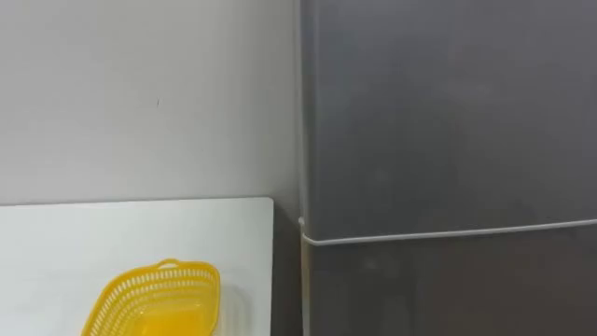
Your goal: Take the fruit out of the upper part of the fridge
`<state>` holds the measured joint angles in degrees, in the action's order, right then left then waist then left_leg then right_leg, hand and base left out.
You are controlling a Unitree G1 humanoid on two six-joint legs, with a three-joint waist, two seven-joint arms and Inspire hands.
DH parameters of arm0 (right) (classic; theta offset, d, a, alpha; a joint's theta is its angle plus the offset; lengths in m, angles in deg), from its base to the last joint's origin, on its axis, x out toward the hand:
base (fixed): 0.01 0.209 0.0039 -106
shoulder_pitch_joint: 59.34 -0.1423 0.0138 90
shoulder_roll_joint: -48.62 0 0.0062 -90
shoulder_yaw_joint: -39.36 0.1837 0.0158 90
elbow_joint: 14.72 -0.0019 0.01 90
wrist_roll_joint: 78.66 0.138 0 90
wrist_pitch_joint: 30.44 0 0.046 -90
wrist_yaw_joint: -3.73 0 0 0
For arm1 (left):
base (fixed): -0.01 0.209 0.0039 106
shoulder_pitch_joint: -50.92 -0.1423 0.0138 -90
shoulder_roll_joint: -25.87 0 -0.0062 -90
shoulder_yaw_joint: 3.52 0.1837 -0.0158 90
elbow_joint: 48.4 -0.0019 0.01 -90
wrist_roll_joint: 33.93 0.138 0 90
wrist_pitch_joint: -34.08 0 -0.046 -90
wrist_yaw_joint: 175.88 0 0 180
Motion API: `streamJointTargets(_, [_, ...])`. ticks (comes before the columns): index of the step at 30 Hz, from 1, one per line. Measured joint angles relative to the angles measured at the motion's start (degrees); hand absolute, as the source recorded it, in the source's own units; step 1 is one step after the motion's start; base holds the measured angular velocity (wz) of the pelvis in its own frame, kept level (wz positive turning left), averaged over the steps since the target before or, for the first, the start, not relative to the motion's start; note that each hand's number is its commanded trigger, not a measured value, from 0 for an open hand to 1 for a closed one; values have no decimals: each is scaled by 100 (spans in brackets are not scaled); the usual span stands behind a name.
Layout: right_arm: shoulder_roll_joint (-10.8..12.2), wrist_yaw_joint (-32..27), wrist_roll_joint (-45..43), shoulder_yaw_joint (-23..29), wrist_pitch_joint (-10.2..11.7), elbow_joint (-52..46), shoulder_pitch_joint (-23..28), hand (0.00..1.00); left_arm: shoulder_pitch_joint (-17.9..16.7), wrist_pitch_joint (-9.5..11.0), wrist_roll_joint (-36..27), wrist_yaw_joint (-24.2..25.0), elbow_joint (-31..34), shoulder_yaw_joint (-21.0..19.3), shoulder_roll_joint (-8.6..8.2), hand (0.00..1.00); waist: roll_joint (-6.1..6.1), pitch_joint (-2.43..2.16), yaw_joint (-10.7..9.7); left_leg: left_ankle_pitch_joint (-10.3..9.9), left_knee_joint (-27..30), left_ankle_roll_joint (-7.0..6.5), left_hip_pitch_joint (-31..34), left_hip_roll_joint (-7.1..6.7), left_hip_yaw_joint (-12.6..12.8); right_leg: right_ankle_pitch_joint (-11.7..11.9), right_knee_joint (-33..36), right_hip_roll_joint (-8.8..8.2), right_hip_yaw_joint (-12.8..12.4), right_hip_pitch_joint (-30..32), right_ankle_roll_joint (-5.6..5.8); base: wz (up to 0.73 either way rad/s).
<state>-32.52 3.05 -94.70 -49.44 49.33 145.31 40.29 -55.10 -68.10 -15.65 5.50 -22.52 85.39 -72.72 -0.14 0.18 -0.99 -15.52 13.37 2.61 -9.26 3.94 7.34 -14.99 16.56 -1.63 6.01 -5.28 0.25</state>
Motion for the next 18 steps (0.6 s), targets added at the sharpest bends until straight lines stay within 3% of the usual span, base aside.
streamJointTargets(10, [1, -5, 224, -241, 88, 133, 5, 0, 6, 30, -27, -96, 20, -52, -5, 0, -18, -3, 81, 1, -5, -3, -5, -33, -66, 10, -94, -29, 62, -53, 21, 3])
streamJointTargets(18, [1, -22, 341, -225, 119, 238, 13, 0, 0, 183, -326, -217, 134, -224, -8, 0, -59, -3, 117, 1, -51, -3, -36, -49, -124, 27, -210, -40, 140, -159, 42, 5])
